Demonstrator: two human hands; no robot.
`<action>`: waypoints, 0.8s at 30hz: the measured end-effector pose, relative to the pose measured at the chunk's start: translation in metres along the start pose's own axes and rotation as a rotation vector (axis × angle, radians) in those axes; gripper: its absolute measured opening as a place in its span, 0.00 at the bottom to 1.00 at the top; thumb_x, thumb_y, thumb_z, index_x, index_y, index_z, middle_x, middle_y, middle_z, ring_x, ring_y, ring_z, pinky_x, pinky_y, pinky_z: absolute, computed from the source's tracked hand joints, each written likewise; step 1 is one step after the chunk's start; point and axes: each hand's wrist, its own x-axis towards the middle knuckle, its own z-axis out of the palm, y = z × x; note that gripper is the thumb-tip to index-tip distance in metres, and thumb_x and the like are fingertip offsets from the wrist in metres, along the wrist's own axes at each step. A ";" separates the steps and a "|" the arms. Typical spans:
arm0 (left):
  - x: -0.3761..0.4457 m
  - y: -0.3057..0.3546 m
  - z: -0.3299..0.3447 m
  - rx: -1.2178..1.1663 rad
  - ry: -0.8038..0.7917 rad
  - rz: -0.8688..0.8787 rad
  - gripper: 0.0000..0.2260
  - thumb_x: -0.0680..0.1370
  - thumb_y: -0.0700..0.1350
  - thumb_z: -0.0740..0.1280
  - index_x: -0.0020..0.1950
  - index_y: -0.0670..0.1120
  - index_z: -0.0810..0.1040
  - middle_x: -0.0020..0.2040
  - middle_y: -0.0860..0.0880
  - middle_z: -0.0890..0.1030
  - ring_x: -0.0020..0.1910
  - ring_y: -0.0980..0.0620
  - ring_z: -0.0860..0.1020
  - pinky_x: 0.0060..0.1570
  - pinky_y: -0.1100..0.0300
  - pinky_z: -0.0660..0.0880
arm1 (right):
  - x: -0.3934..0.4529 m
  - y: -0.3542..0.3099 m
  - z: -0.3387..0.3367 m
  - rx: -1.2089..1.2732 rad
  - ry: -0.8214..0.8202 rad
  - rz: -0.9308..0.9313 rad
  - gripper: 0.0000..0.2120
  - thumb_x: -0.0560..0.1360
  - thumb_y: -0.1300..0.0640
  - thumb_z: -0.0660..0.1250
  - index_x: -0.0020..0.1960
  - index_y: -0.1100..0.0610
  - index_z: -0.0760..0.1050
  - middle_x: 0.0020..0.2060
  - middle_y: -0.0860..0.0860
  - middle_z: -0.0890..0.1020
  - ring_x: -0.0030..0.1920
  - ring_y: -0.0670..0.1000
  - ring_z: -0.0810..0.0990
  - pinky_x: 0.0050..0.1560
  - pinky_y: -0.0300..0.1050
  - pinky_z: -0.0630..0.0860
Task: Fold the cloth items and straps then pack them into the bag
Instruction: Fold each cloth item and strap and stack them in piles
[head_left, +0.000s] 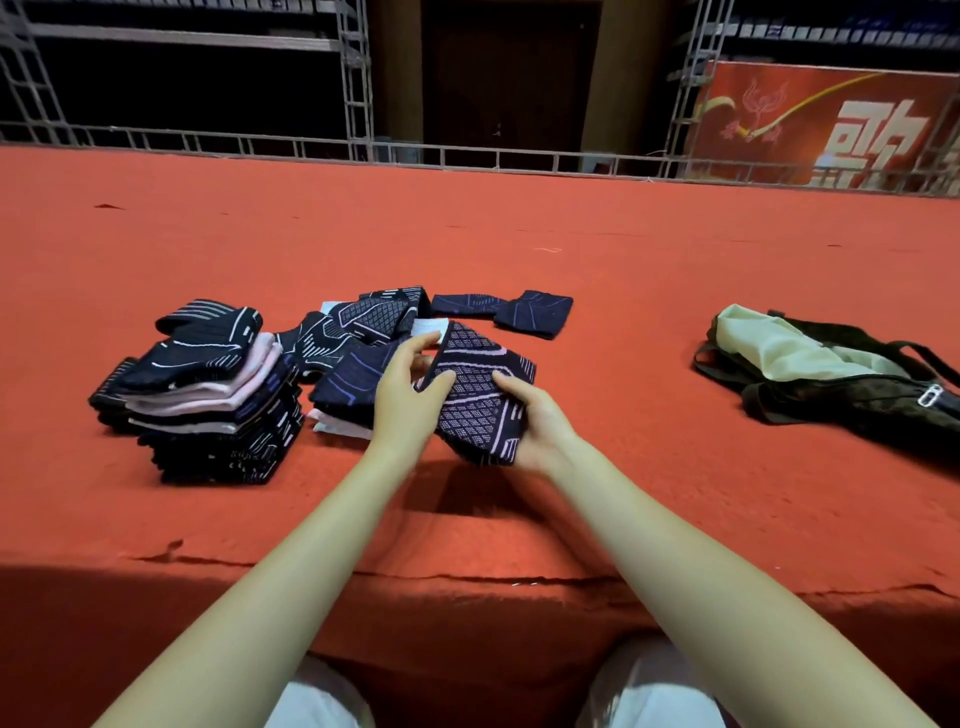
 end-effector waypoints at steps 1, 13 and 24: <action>0.004 0.000 -0.003 0.019 0.007 0.007 0.17 0.74 0.34 0.67 0.61 0.47 0.75 0.50 0.56 0.77 0.47 0.66 0.74 0.48 0.79 0.66 | 0.003 -0.001 0.003 -0.005 0.015 -0.020 0.14 0.75 0.58 0.64 0.59 0.63 0.76 0.52 0.61 0.82 0.48 0.59 0.83 0.54 0.55 0.79; 0.077 -0.011 -0.063 0.388 0.191 0.073 0.15 0.73 0.34 0.65 0.57 0.46 0.78 0.52 0.45 0.75 0.50 0.51 0.75 0.51 0.69 0.64 | 0.073 -0.025 0.074 -0.676 0.269 -0.219 0.06 0.78 0.56 0.64 0.44 0.56 0.74 0.38 0.50 0.79 0.33 0.46 0.79 0.33 0.40 0.79; 0.097 -0.075 -0.084 0.787 -0.141 -0.036 0.15 0.74 0.40 0.64 0.60 0.45 0.80 0.57 0.44 0.81 0.60 0.43 0.76 0.62 0.54 0.69 | 0.129 0.016 0.077 -1.104 0.374 -0.327 0.09 0.72 0.59 0.67 0.51 0.59 0.77 0.44 0.51 0.81 0.45 0.52 0.80 0.44 0.42 0.78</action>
